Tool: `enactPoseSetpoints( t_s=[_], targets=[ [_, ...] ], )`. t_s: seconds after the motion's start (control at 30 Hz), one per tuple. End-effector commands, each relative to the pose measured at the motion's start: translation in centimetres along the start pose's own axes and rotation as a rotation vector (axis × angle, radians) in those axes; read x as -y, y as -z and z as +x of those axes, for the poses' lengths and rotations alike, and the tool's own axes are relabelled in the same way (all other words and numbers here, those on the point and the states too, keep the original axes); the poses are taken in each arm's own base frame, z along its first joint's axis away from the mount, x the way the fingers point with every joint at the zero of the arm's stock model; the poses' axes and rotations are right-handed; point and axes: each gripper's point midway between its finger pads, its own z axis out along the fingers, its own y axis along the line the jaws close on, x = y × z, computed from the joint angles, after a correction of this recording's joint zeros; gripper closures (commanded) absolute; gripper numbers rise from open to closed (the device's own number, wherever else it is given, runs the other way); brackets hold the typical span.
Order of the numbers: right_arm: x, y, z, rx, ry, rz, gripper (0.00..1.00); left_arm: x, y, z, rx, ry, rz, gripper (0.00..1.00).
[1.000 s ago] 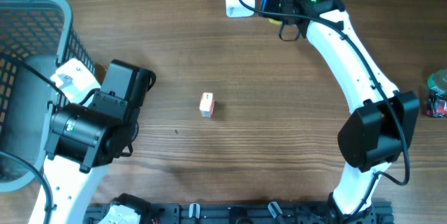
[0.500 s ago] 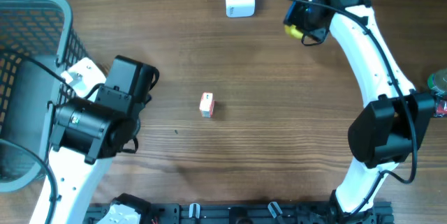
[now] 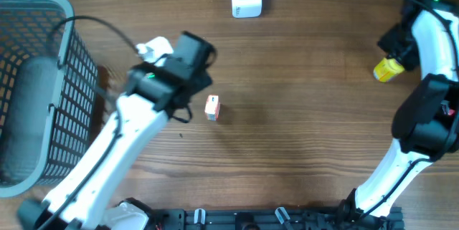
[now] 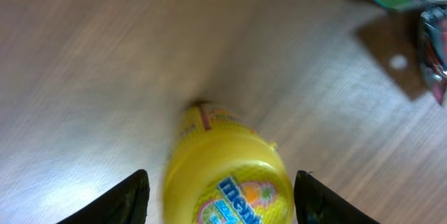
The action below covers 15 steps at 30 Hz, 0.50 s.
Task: Scan the item barcode
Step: 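Carry the Mentos can right and set it down at the edge, then reach the right gripper to the small orange-white packet and grasp it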
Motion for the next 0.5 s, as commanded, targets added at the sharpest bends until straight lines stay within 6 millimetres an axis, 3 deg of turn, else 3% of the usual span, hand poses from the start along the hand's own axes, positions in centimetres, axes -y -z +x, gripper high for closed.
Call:
enactPoseSetpoints(
  t_s=[0.0,0.1,0.3,0.33,0.37,0.4,0.47],
  targets=[
    [3.5,-2.1,0.0,-0.125,-0.092,-0.009,0.33,2.8,-1.9,3.9,-0.070,-0.125,-0.014,0.00],
    [7.0,-2.9,-0.8,-0.163,-0.179,0.003,0.36,4.0,-3.0,5.9,-0.088,-0.194,-0.034,0.00],
    [9.5,-3.5,-2.1,-0.147,-0.244,0.011,0.35,4.1,-3.1,6.2,-0.083,-0.210,-0.041,0.00],
    [9.7,-3.6,-2.6,-0.130,-0.234,0.010,0.33,4.1,-3.1,6.2,-0.083,-0.211,-0.041,0.00],
    [9.2,-3.7,-3.1,-0.120,-0.186,-0.029,0.21,4.1,-3.1,6.2,-0.083,-0.210,-0.041,0.00],
    [8.0,-3.6,-3.4,-0.117,-0.126,-0.098,0.00,4.1,-3.1,6.2,-0.081,-0.210,-0.042,0.00],
    [6.1,-2.6,-3.8,-0.119,-0.043,-0.215,0.00,3.9,-3.0,5.6,-0.050,-0.214,-0.054,0.00]
  ],
)
